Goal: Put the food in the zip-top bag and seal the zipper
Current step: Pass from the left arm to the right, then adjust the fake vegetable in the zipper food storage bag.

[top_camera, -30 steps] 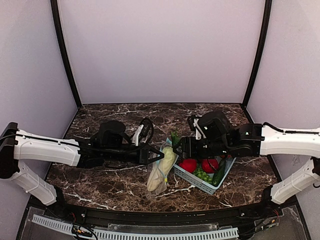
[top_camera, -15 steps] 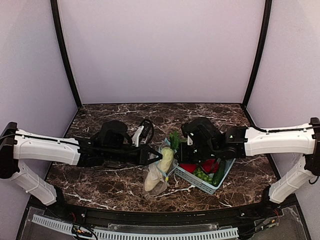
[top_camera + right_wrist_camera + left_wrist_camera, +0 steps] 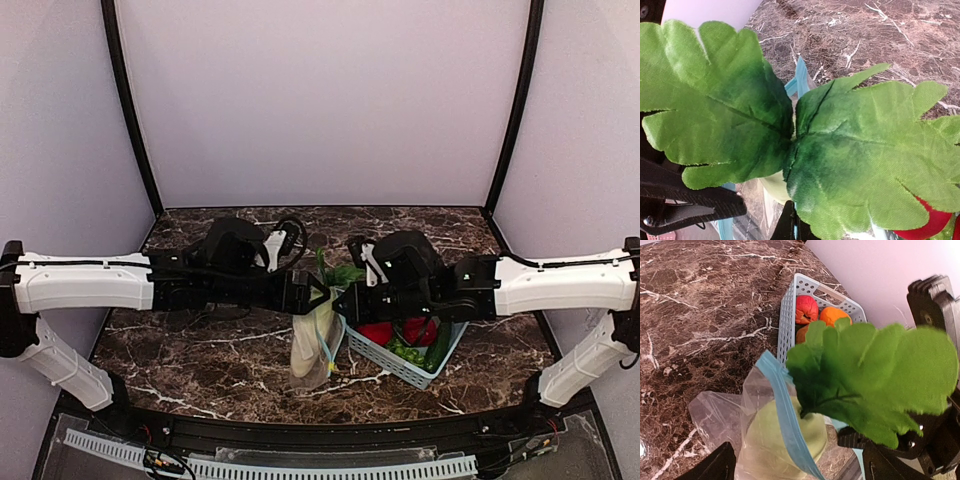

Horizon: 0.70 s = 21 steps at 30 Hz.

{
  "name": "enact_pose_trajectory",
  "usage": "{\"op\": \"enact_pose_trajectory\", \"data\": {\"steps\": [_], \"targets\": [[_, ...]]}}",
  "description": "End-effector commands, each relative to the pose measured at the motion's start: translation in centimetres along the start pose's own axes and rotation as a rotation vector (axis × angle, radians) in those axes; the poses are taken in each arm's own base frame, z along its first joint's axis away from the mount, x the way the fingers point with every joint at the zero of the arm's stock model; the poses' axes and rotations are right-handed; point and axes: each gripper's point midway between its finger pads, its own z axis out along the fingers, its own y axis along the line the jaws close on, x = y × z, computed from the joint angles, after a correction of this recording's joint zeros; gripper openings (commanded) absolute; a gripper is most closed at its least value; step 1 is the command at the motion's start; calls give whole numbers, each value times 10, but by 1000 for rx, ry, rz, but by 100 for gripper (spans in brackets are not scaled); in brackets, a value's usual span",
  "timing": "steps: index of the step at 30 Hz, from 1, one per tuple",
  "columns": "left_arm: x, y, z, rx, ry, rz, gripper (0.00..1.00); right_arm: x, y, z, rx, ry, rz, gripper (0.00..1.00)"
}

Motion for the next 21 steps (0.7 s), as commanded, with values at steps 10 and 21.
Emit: {"op": "enact_pose_trajectory", "data": {"steps": [10,21], "targets": [[20,34,10,-205,128,8,95,-16,35,-7,-92,-58,-82,0],[25,60,11,-330,132,-13,92,-15,54,-5,-74,-76,-159,0]]}}
